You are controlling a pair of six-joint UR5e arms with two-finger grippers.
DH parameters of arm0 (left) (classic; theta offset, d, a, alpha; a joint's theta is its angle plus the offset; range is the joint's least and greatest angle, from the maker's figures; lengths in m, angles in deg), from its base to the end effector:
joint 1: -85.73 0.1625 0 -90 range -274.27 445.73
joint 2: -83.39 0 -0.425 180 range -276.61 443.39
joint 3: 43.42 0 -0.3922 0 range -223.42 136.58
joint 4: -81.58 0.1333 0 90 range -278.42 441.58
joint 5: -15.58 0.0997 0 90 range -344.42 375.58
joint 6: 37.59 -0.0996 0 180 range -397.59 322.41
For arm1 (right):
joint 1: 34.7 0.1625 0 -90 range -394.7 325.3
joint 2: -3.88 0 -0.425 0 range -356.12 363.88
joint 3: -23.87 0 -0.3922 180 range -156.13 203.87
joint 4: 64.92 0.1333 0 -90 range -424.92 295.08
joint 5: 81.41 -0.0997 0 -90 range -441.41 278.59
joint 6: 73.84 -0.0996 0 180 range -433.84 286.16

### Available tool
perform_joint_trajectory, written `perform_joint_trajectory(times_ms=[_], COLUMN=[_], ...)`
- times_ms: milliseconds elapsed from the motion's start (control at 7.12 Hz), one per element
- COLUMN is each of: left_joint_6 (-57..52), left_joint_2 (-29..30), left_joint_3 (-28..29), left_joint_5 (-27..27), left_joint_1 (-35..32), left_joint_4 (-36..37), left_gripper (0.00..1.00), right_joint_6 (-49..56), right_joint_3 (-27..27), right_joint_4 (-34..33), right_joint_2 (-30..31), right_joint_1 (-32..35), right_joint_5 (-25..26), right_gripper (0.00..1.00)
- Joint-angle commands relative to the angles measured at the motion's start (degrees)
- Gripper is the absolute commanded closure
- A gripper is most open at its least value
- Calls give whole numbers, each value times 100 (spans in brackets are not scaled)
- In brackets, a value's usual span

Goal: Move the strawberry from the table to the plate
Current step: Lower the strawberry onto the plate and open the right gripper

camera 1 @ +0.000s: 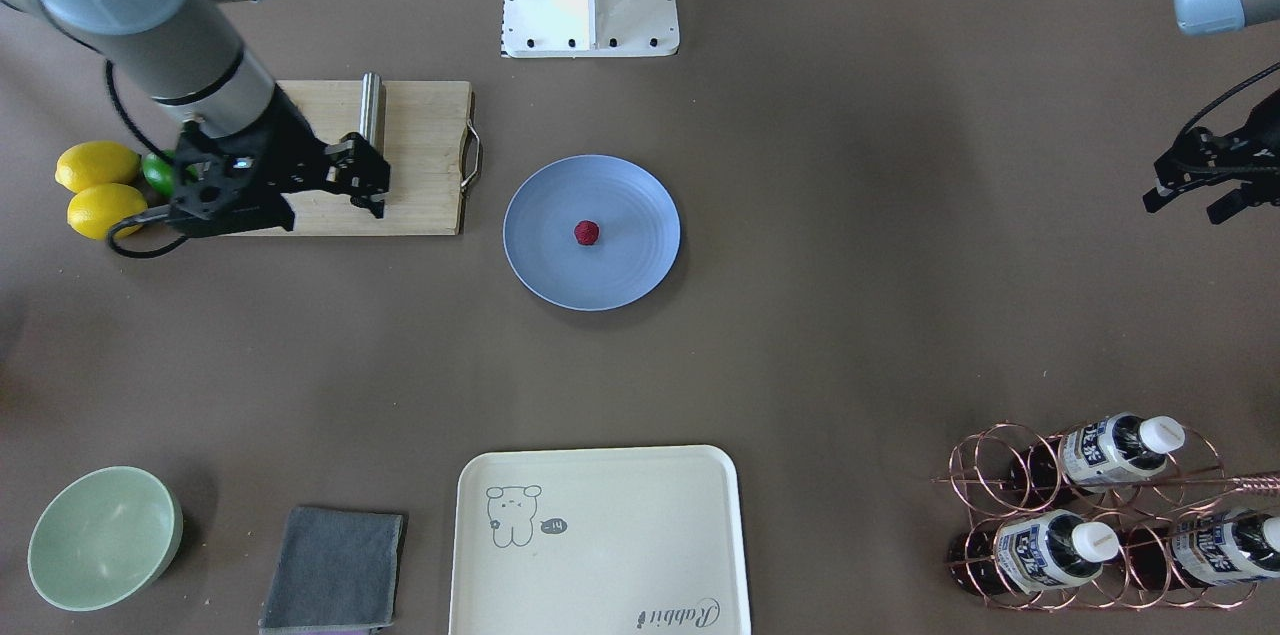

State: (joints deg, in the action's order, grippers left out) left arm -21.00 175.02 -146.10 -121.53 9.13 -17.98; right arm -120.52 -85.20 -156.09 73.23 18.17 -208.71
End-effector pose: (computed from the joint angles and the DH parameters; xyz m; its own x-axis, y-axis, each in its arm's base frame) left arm 0.0597 -0.5108 0.5120 0.6292 0.1736 -0.7576 -0.0337 0.9799 0.1965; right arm -0.2913 -0.5056 0.3094 0.6222 -0.0824 0.7785 0.0283 0.9962 0.0828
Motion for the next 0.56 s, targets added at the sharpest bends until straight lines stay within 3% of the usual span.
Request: perform_joint_trajectory(times_ms=[0, 281, 421], left_joint_6=[-919, -1070, -1071], left_joint_2=[-40, -57, -75], left_joint_3=[3, 108, 108], left_joint_5=[-9, -44, -53], left_joint_1=[-469, -522, -531], left_joint_4=[515, 605, 605], left_gripper=[20, 18, 3], right_joint_6=[2336, 4779, 5687], right_joint_3=[104, 586, 919], right_joint_4=[-59, -731, -1023], right_joint_2=[1112, 1572, 1600], right_joint_1=[1325, 2548, 2980], right_joint_5=[-669, -875, -814], right_gripper=[0, 0, 0])
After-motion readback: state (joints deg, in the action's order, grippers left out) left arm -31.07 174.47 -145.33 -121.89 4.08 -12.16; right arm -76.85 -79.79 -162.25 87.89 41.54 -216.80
